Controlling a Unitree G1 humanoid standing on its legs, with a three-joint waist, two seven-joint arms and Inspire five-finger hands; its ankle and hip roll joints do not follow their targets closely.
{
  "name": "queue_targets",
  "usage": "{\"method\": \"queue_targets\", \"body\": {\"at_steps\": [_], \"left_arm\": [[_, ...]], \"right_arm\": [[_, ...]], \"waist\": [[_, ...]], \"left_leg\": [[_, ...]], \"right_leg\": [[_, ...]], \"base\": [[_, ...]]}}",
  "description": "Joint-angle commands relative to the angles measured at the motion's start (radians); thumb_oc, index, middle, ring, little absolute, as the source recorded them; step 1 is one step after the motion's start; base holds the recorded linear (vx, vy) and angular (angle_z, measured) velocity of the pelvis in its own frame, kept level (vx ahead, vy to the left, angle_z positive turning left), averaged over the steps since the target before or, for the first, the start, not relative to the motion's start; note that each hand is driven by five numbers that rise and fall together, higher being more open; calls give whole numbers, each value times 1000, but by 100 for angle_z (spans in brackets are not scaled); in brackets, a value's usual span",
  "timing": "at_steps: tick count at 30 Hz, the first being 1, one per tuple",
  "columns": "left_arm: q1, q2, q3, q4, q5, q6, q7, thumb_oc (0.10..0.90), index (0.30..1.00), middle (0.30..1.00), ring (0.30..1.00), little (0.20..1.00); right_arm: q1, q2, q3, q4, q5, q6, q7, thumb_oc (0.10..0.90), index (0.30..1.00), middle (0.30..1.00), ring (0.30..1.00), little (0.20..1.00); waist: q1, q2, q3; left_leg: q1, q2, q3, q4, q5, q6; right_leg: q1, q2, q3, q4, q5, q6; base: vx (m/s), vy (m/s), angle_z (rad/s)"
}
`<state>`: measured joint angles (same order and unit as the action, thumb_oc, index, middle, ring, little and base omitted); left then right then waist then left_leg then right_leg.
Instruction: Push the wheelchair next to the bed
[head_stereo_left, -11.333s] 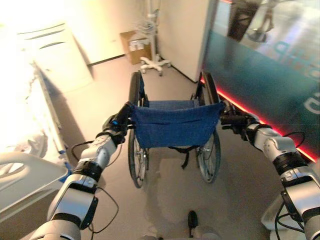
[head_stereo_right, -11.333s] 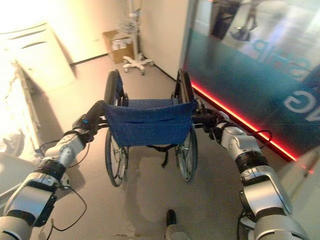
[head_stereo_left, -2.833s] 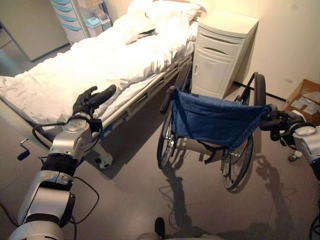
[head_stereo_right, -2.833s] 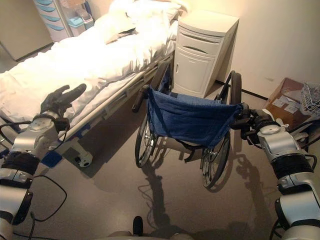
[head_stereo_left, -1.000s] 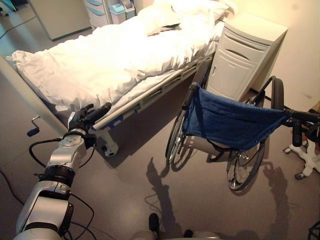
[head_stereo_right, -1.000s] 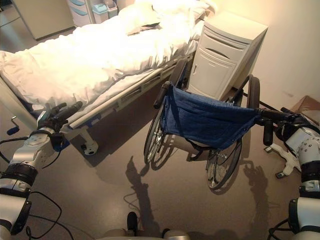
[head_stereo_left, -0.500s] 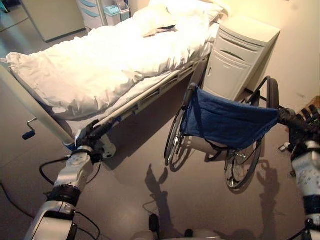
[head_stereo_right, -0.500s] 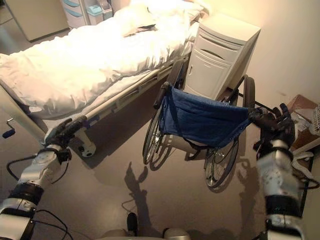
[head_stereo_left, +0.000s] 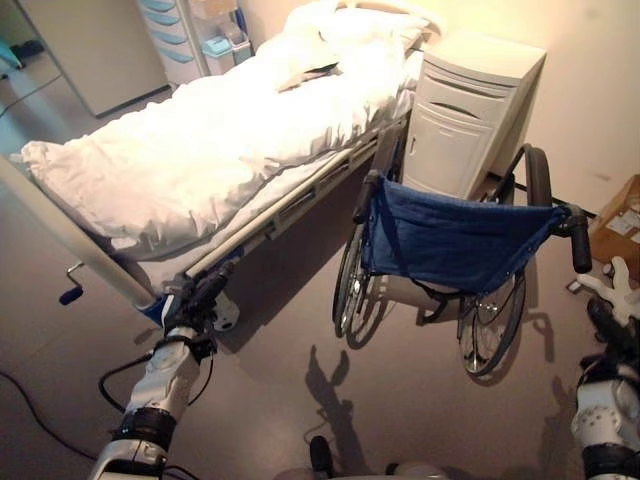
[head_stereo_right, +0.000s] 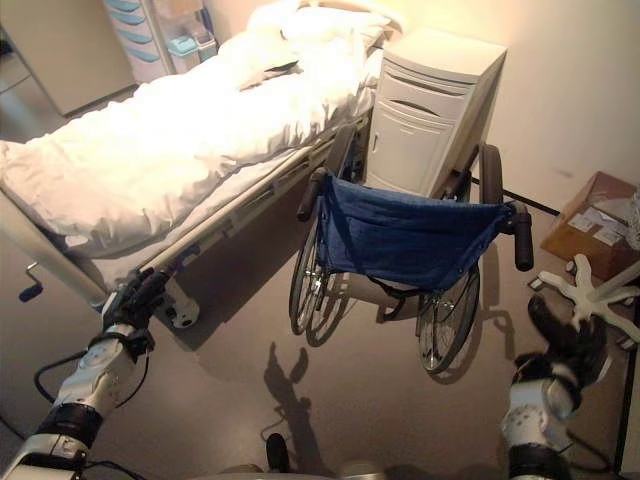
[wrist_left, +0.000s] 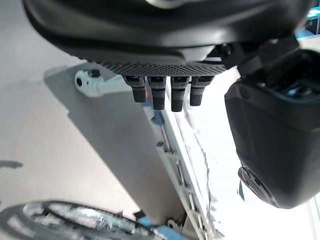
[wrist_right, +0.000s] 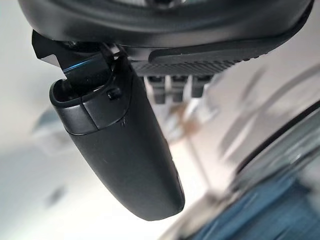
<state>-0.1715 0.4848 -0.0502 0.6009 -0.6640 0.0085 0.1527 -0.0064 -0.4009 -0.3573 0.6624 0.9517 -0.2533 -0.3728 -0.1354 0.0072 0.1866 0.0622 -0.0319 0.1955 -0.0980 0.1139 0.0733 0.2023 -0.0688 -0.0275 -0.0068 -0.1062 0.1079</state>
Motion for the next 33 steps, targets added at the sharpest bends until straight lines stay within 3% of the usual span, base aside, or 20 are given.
{"method": "queue_targets", "body": {"at_steps": [1, 9, 13, 15, 18, 23, 27, 30, 33], "left_arm": [[-32, 18, 73, 32, -12, -139, -56, 800, 900, 900, 900, 900], [57, -54, 69, 166, 21, -203, -122, 800, 900, 900, 900, 900], [80, -98, 59, 275, 69, -240, -144, 800, 900, 900, 900, 900], [86, -112, 54, 298, 76, -228, -141, 800, 900, 900, 900, 900], [116, -154, 31, 385, 139, -235, -168, 800, 900, 900, 900, 900], [143, -187, -10, 490, 225, -214, -203, 800, 900, 900, 900, 900], [166, -233, -62, 562, 261, -158, -257, 800, 900, 900, 900, 900], [173, -255, -92, 592, 274, -191, -272, 800, 900, 900, 900, 900], [173, -278, -93, 586, 223, -177, -231, 800, 900, 900, 900, 900]], "right_arm": [[-4, 11, -39, 5, -52, -136, -16, 800, 900, 900, 900, 900], [58, 100, 17, 189, -165, -92, 49, 800, 900, 900, 900, 900], [68, 111, 94, 333, -229, -7, 202, 800, 900, 900, 900, 900], [69, 112, 122, 359, -255, 30, 261, 800, 900, 900, 900, 900], [71, 116, 239, 433, -395, 74, 394, 800, 900, 900, 900, 900], [64, 137, 373, 470, -529, 73, 457, 800, 900, 900, 900, 900], [40, 162, 463, 506, -648, 76, 488, 800, 900, 900, 900, 900], [30, 173, 511, 516, -709, 65, 491, 800, 900, 900, 900, 900], [16, 186, 557, 515, -734, 64, 521, 800, 900, 900, 900, 900]], "waist": [[14, -6, -56], [17, 1, -53], [22, 0, -52], [24, -2, -52], [35, -9, -49], [47, -18, -46], [63, -20, -45], [70, -21, -43], [84, -26, -43]], "left_leg": [[99, -15, 47, 18, -170, -20], [101, -12, 47, 22, -171, -17], [103, -10, 45, 21, -170, -18], [102, -10, 43, 21, -170, -18], [98, -5, 38, 25, -167, -20], [96, 0, 26, 30, -166, -25], [95, 2, 14, 35, -169, -27], [92, 1, 6, 37, -168, -28], [92, -1, -8, 38, -169, -30]], "right_leg": [[-170, 1, 33, 2, 178, 21], [-167, 11, 36, 3, 170, 8], [-160, 15, 34, -2, 165, 0], [-158, 16, 32, -4, 164, -2], [-153, 17, 21, -4, 159, -8], [-143, 18, 7, -3, 150, -13], [-133, 18, -10, -4, 141, -19], [-129, 18, -19, -6, 140, -20], [-120, 17, -32, -11, 137, -23]], "base": [[0, -13, -3], [0, -2, -1], [4, -28, 1], [-4, -23, 0], [-10, -45, 0], [-3, -45, 5], [-1, -21, 3], [-7, -20, 8], [-3, -30, 9]]}}
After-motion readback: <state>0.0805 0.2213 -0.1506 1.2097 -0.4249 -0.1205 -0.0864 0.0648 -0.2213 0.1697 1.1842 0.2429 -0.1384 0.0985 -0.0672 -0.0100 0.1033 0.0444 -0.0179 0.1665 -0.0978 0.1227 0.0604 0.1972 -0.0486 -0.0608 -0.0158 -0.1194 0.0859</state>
